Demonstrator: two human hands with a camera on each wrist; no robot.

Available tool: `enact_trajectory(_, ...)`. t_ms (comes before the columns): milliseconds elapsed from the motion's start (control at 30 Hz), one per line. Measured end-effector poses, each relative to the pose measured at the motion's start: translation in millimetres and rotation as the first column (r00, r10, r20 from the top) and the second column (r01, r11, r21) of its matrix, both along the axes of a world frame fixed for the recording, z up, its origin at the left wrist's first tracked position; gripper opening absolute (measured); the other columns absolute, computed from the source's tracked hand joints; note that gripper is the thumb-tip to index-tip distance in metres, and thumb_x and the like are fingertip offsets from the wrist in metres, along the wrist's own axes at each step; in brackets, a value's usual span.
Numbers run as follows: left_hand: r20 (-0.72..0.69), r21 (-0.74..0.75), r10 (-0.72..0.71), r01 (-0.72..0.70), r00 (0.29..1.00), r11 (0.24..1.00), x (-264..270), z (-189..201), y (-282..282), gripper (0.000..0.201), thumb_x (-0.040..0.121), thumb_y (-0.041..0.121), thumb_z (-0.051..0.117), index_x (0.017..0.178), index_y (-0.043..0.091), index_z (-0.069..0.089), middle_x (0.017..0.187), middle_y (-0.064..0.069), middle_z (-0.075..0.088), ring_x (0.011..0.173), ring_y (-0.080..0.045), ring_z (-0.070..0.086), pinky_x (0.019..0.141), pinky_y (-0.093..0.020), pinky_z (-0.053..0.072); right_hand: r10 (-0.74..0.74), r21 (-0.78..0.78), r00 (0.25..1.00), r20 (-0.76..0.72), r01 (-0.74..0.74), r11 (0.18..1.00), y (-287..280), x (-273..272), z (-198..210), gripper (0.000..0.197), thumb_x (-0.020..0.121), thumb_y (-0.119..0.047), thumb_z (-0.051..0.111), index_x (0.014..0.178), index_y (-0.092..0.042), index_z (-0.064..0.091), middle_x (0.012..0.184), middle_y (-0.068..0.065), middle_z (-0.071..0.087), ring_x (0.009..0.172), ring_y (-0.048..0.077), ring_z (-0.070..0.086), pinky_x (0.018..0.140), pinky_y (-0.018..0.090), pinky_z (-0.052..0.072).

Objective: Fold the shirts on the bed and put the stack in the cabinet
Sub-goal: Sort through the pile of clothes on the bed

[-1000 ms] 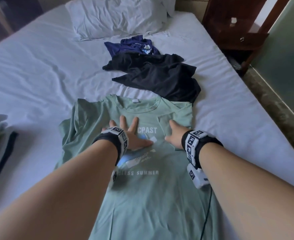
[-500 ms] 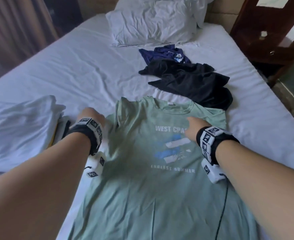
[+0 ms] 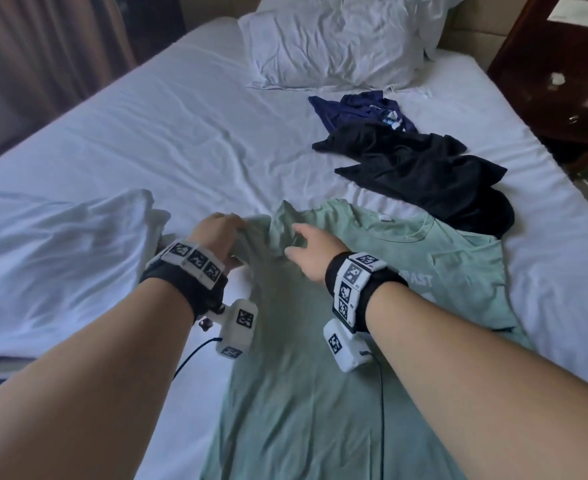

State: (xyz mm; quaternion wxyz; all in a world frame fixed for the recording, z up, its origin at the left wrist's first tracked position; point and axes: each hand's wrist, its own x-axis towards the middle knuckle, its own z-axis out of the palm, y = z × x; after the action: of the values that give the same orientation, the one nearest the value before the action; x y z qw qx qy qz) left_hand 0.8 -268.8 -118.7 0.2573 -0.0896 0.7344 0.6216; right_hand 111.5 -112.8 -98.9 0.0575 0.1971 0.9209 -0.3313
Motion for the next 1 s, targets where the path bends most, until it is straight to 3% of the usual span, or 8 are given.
enact_trajectory(100, -0.102, -0.115, -0.021, 0.009, 0.995, 0.993, -4.8, -21.0, -32.0, 0.042, 0.077, 0.023, 0.073, 0.117, 0.011, 0.069, 0.125, -0.02, 0.066, 0.114, -0.04, 0.064, 0.101, -0.044, 0.052, 0.12, 0.156, 0.98, 0.157, -0.144, 0.977, -20.2, -15.9, -15.7, 0.068, 0.098, -0.046, 0.054, 0.156, -0.021, 0.031, 0.164, 0.007, 0.027, 0.149, 0.033, 0.024, 0.119, 0.038, 0.023)
enact_trajectory(233, -0.181, -0.002, 0.153, -0.156, 0.971, 0.988, 4.4, -33.9, -51.8, 0.049, 0.058, 0.038, 0.072, 0.097, 0.008, 0.067, 0.081, -0.01, 0.067, 0.084, -0.036, 0.068, 0.082, -0.05, 0.058, 0.121, 0.266, 0.939, 0.323, -0.212, 0.94, -36.0, -21.1, -35.1, 0.076, 0.09, -0.059, 0.051, 0.156, -0.035, 0.022, 0.169, -0.003, 0.003, 0.153, 0.036, -0.001, 0.123, 0.052, 0.01)
enact_trajectory(333, -0.433, -0.022, -0.02, 0.012, 0.901, 1.0, 25.2, -11.2, -36.4, 0.012, 0.076, 0.024, 0.063, 0.085, 0.03, 0.056, 0.078, 0.0, 0.063, 0.075, -0.022, 0.062, 0.07, -0.045, 0.056, 0.062, 0.155, 0.986, 0.157, -0.086, 0.984, -32.7, -18.2, -21.3, 0.063, 0.096, -0.046, 0.051, 0.154, -0.032, 0.033, 0.165, 0.003, 0.024, 0.149, 0.035, 0.022, 0.121, 0.045, 0.022)
enact_trajectory(400, -0.54, 0.007, -0.272, 0.327, 0.797, 0.945, 39.2, 11.4, -21.1, 0.017, 0.077, 0.029, 0.067, 0.085, 0.037, 0.053, 0.121, 0.013, 0.068, 0.106, -0.01, 0.067, 0.089, -0.04, 0.058, -0.221, -0.155, 0.974, -0.053, 0.21, 0.965, -20.9, -12.9, -8.2, 0.044, 0.103, -0.034, 0.046, 0.145, -0.023, 0.05, 0.15, 0.009, 0.05, 0.135, 0.032, 0.047, 0.109, 0.031, 0.037)
enact_trajectory(567, -0.437, -0.316, -0.544, 0.444, 0.716, 0.839, 56.4, 14.1, 4.2, 0.05, 0.08, 0.06, 0.06, 0.126, 0.039, 0.055, 0.142, 0.012, 0.058, 0.13, -0.016, 0.056, 0.11, -0.036, 0.044, -0.752, -0.718, 0.65, 0.111, 0.576, 0.391, 6.0, 15.5, 0.6, 0.086, 0.083, -0.079, 0.04, 0.128, -0.009, 0.061, 0.119, 0.006, 0.064, 0.106, 0.026, 0.06, 0.098, 0.034, 0.049)
enact_trajectory(733, -0.171, -0.803, -0.843, 0.424, 0.511, 0.42, 68.6, -25.4, 10.3, 0.078, 0.097, 0.049, 0.061, 0.161, 0.035, 0.02, 0.169, 0.01, 0.016, 0.154, -0.022, 0.017, 0.123, -0.029, 0.015, -0.52, -0.119, 0.851, -0.074, 0.51, 0.852, 15.4, 33.6, -8.2, 0.079, 0.091, -0.04, 0.061, 0.159, -0.024, 0.023, 0.158, 0.009, 0.033, 0.141, 0.034, 0.037, 0.114, 0.045, 0.035)
enact_trajectory(833, -0.116, -0.736, -0.854, 0.534, 0.507, 0.416, 61.8, -28.3, 8.3, 0.092, 0.093, 0.05, 0.066, 0.163, 0.035, 0.007, 0.17, 0.015, -0.001, 0.157, -0.017, 0.0, 0.125, -0.029, 0.004, -0.222, 0.13, 0.975, 0.016, 0.218, 0.967, 10.2, 37.2, -21.2, 0.09, 0.085, -0.054, 0.066, 0.159, -0.029, 0.021, 0.166, 0.003, 0.013, 0.151, 0.031, 0.016, 0.122, 0.047, 0.022)
enact_trajectory(1000, -0.073, -0.624, -0.871, 0.658, 0.487, 0.42, 46.8, -38.2, -3.6, 0.142, 0.036, 0.073, 0.069, 0.162, 0.041, 0.012, 0.167, 0.023, 0.002, 0.155, -0.006, -0.004, 0.127, -0.029, 0.002, -0.033, 0.211, 0.951, 0.307, -0.035, 0.977, 13.4, 39.4, -49.6, 0.131, 0.066, -0.084, 0.064, 0.161, -0.028, -0.006, 0.169, 0.002, -0.015, 0.154, 0.031, -0.015, 0.125, 0.049, -0.004)
